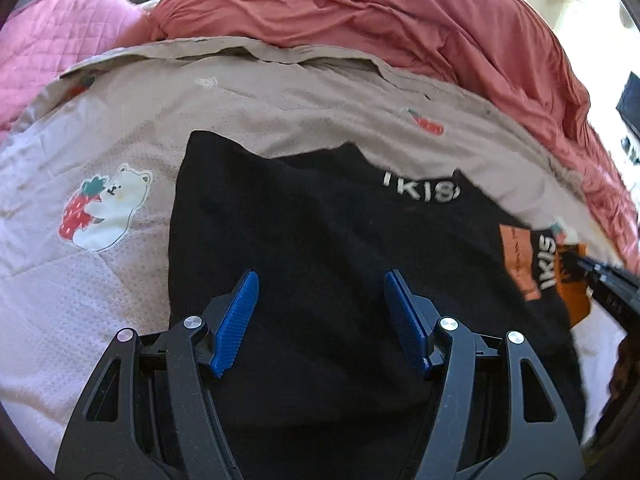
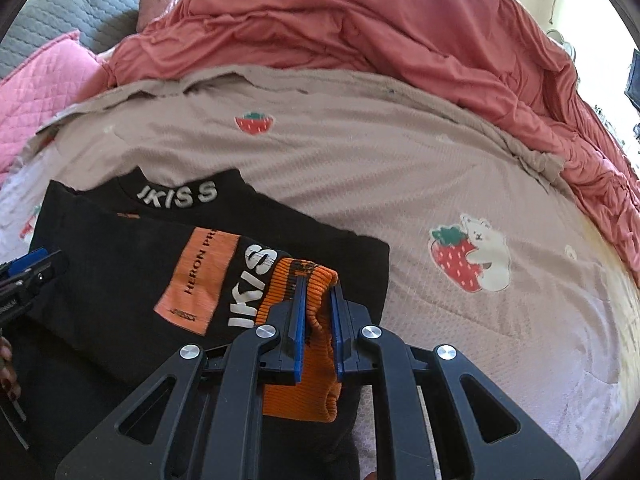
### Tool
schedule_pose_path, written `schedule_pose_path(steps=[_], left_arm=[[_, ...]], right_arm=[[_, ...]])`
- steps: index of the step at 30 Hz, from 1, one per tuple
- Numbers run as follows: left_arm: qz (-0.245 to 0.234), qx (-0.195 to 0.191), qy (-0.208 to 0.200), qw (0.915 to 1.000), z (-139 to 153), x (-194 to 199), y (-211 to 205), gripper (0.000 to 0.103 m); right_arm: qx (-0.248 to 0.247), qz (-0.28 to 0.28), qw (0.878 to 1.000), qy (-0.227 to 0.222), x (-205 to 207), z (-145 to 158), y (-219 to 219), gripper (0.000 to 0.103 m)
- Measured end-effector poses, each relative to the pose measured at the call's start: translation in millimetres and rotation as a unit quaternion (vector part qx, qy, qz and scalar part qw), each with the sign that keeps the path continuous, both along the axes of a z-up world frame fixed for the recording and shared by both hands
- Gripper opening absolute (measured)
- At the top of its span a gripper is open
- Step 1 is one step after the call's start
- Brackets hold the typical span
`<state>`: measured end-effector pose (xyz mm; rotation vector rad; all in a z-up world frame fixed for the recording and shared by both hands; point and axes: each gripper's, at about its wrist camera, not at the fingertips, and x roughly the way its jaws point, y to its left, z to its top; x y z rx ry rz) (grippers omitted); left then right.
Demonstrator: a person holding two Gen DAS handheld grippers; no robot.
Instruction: Fold small clothes
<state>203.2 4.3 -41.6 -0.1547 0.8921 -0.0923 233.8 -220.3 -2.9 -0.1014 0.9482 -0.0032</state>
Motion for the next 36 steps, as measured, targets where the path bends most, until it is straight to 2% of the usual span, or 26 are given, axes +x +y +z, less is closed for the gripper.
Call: schedule_pose_path(steps=[3,7,11,14,16,20,23,25,26,29,33,36], left_arm=[[-0.016,0.025,-0.009,0.9995,-3.9,-3.5,-3.0,0.057],[-0.019,0.018,-0.01,0.9996,-6.1,-4.3,4.0,0.057],[-0.005,0.001,-0.006,1.0,-7.3,-6.3,18.7,0.057],[0.002,-0.014,-0.006,0.9999,-7.0,-6.8,25.2,0.057],[0.005,-0.01,-0.01,0.9999,-5.2,-8.5,25.5,0.057],[0.008,-0.013,-0.01,0.9998,-5.4,-9.4,28.8,0.059],[0.011,-0.022,-0.007,0.9997,-6.1,-9.6,32.5,0.059],[0.01,-0.032,-0.003,0.9994,-7.2,-9.6,36.3,0.059],[0.011,-0.04,-0.002,0.9991,-7.9,-9.3,38.9,0.059],[0.016,-0.061,0.002,0.998,-9.2,-9.2,46.0,0.055],[0.023,-0.086,0.004,0.996,-10.9,-10.1,57.0,0.045],[0.021,-0.097,0.002,0.9951,-10.4,-13.0,61.1,0.044]], right_arm=[[-0.004,-0.009,1.0,0.011,3.9,-12.1,-2.6,0.013],[0.003,-0.029,0.999,0.015,5.1,-21.9,-10.9,0.018],[0.02,-0.052,0.998,-0.011,-4.9,-9.6,-20.2,0.035],[0.041,-0.053,0.997,-0.037,-18.0,4.9,-22.9,0.041],[0.05,-0.04,0.997,-0.051,-28.2,12.7,-16.5,0.041],[0.057,0.003,0.997,-0.05,-37.5,12.1,2.8,0.041],[0.04,0.023,0.999,-0.023,-35.6,-2.8,16.1,0.041],[0.049,0.013,0.998,0.022,-30.6,-23.5,14.6,0.043],[0.057,0.009,0.998,0.024,-31.5,-28.7,13.7,0.044],[0.055,0.01,0.998,0.016,-34.1,-27.9,16.7,0.044],[0.073,0.008,0.997,0.006,-39.3,-17.9,15.3,0.048],[0.082,0.008,0.997,-0.005,-49.0,-10.5,14.0,0.052]])
